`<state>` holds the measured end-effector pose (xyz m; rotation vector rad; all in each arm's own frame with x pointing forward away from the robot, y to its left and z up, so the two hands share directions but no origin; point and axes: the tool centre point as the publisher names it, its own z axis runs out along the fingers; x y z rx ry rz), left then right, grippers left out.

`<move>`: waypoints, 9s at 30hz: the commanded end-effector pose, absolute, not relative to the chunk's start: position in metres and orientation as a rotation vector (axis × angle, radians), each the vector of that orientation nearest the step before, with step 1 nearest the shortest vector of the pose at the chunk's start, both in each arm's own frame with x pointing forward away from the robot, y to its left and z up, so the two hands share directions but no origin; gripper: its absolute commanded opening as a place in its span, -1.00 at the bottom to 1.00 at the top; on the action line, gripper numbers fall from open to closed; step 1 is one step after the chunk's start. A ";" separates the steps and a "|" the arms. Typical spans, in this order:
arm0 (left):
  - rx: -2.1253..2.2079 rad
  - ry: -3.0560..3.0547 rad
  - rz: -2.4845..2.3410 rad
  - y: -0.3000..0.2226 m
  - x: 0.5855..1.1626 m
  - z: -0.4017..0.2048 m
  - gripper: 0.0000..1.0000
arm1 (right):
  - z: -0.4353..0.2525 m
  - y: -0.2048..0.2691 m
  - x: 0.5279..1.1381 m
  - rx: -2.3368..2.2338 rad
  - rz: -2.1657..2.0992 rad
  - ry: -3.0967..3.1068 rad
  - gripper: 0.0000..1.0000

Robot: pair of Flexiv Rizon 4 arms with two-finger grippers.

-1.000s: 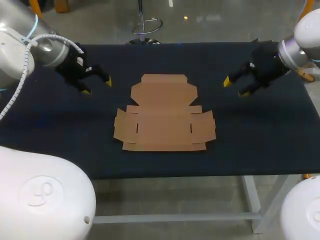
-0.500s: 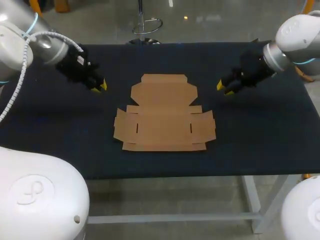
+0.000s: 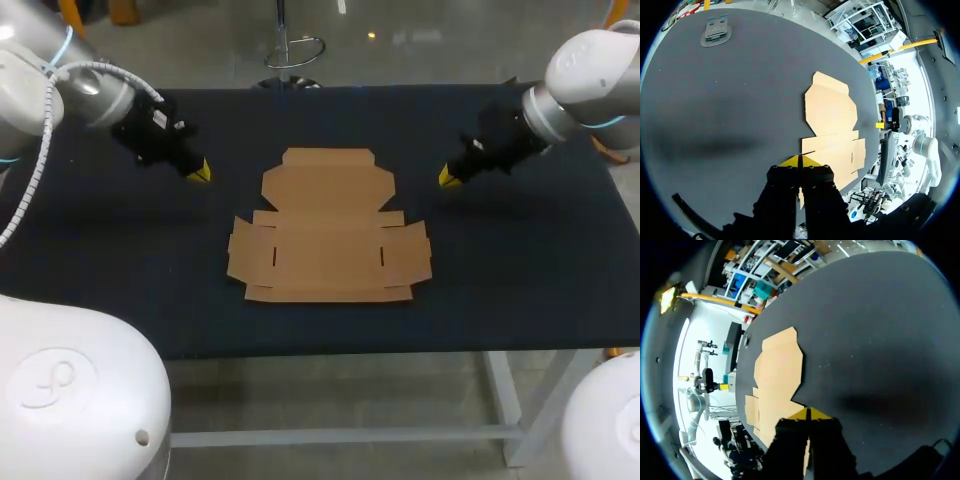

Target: Assemble the packaging by folding the flat box into shape, placing the metal phone stand inside, and closing the box properly

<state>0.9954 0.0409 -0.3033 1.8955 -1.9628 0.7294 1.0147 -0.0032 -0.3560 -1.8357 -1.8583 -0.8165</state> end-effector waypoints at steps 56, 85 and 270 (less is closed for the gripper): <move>1.564 -1.885 0.919 0.013 1.021 -0.384 -1.00 | -0.420 0.043 1.020 -1.550 -0.889 -1.836 -1.00; 1.490 -1.998 0.871 -0.010 1.005 -0.408 -1.00 | -0.429 0.050 1.021 -1.510 -0.872 -1.863 -1.00; 2.016 -2.157 0.648 -0.087 0.984 -0.394 -1.00 | -0.414 0.123 0.995 -1.904 -0.689 -2.026 -1.00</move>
